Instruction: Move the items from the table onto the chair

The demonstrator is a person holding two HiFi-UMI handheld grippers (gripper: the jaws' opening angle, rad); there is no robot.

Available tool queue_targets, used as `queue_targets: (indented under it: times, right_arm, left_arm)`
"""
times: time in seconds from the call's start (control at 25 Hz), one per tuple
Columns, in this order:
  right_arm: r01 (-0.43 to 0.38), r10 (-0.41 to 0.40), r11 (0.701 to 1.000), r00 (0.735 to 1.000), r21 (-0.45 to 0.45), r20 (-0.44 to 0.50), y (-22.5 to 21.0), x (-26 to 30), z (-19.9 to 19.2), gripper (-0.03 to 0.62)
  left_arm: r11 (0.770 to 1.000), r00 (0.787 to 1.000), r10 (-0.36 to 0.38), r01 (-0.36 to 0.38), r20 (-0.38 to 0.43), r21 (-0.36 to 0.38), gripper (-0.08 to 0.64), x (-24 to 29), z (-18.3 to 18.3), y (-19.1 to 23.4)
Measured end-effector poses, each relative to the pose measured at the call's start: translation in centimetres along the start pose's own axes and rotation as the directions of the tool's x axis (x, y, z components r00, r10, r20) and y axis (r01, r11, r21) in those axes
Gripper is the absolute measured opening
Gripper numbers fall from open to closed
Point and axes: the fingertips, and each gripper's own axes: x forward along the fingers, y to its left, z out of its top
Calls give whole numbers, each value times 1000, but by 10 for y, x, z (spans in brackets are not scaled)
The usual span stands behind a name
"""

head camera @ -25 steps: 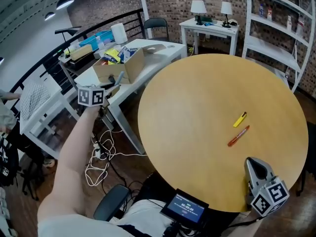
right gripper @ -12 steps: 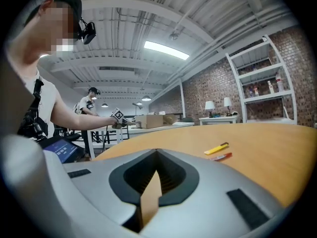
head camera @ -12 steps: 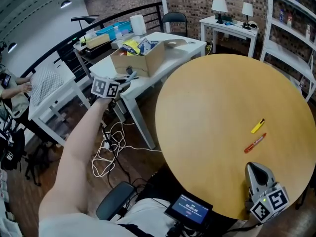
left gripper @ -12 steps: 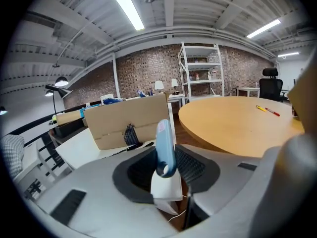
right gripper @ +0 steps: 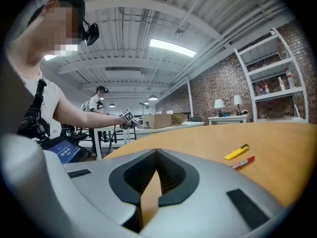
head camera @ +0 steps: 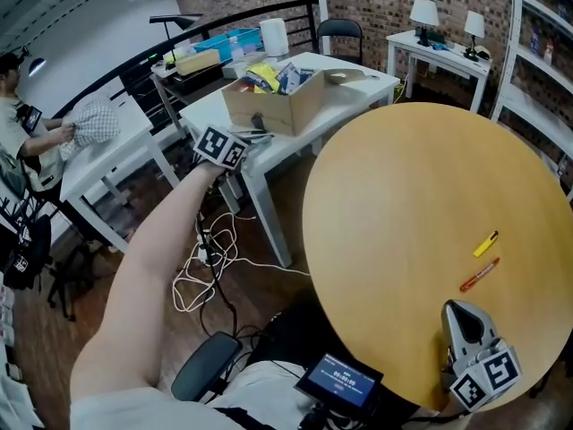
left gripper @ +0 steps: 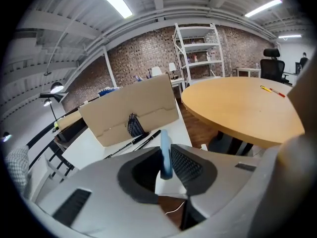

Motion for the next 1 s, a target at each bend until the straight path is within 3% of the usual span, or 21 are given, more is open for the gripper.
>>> queue_targets:
  times: [0.28,0.36,0.44,0.72,0.76,0.88,1.0]
  right_arm:
    - [-4,4,1000,1000,-5,5,0,1,0,5]
    - [-5,5,1000,1000,-6,7,0,1,0,5]
    - [-4,4,1000,1000,-6,8,0,1,1,5]
    - [-5,5,1000,1000,-5,7,1,0,1,5]
    - [-5,5,1000,1000,-5,7,1,-1,2,5]
    - [-4,4,1000,1000,-6,9,1,-1,2,5]
    - [-4,4,1000,1000,-6,9,1,0,1,5]
  left_arm:
    - [1000,999,-19,19,-51,10,98,6,-12,5]
    - [1000,999,-14,15,-48,19,143,3,-11,5]
    - [1000,999,-11,12,-37,26,204,-2,-7,5]
    - [997,997,43,-47,63,63,202,-26,19,1]
    - [996,995,50,-56,82,75,195,-31,25,-3]
    - [991,988,54,-71,143,114,28,-42,45,-18]
    - [991,978,-32,4,205,137,5,-48,65,-53]
